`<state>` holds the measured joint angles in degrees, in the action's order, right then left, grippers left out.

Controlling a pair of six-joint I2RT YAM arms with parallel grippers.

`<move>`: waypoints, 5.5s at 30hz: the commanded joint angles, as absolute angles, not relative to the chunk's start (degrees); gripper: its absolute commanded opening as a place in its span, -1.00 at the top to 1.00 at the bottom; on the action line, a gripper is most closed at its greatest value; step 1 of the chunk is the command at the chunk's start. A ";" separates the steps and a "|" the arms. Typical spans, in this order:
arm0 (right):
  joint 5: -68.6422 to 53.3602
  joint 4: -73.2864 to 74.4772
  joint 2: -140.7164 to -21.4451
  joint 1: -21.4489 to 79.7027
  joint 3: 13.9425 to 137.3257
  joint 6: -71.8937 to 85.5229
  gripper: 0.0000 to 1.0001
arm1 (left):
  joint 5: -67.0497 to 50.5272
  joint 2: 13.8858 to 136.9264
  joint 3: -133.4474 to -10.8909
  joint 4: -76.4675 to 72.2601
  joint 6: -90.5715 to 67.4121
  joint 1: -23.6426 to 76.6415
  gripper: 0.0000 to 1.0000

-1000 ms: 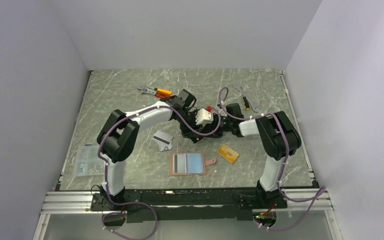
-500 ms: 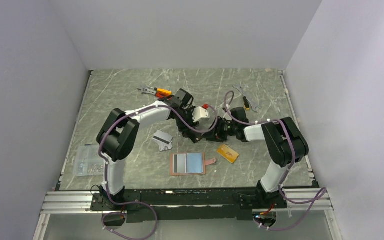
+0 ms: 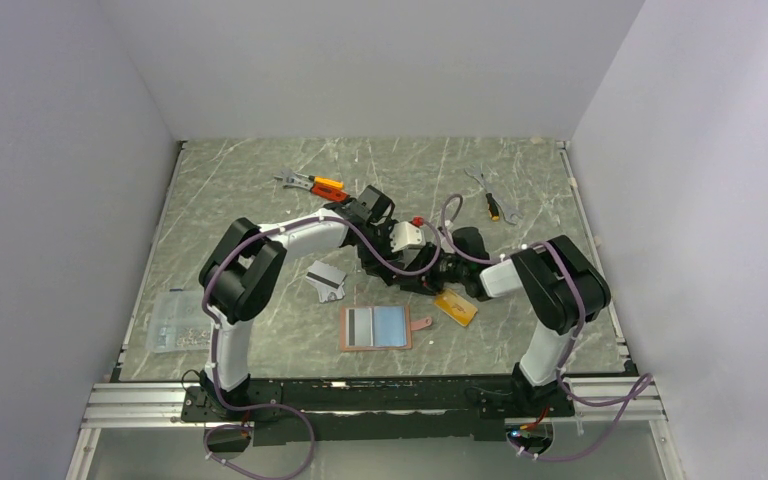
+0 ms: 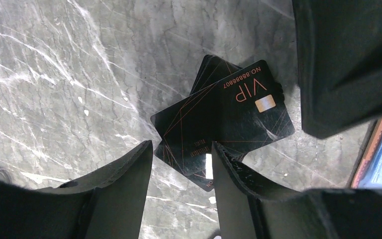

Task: Put the credit cards into the card holder
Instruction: Pick up the credit card from the center of the board, then insert the credit card into the card holder.

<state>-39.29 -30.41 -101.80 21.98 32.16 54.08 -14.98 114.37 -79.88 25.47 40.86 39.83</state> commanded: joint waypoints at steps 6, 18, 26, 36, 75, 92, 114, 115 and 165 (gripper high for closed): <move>-26.64 -29.68 -101.40 24.00 28.75 58.01 0.17 | -20.71 115.88 -80.99 29.52 39.07 40.41 -0.05; -19.89 -29.81 -98.37 24.04 25.59 61.75 0.20 | -26.34 117.29 -81.78 31.44 36.39 41.40 -0.04; -24.37 -44.82 -102.97 23.57 21.76 67.08 0.38 | -26.92 117.66 -81.03 31.43 36.62 41.49 -0.03; -26.34 -62.00 -108.99 23.10 18.84 73.67 0.53 | -30.99 119.12 -81.52 32.87 35.80 41.99 -0.01; -32.03 0.55 -77.95 27.44 46.44 26.91 1.00 | -60.37 99.72 -101.24 66.93 42.16 19.96 -0.99; -33.02 26.07 -75.35 43.21 66.25 11.24 1.00 | -61.52 91.28 -97.17 87.19 64.58 20.39 -0.99; -32.17 27.41 -70.56 44.47 68.73 7.71 1.00 | -58.14 85.90 -83.76 67.04 49.57 28.88 0.15; -32.17 26.89 -70.09 44.44 68.47 7.80 1.00 | -58.49 87.20 -84.77 68.63 50.07 28.89 0.40; -29.23 -44.91 -62.04 35.44 39.59 43.70 0.12 | -78.67 76.39 -69.18 5.70 -19.09 23.38 1.00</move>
<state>-30.41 -34.52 -60.73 35.55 39.22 38.94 -77.12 78.43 -69.56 9.21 -17.32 23.31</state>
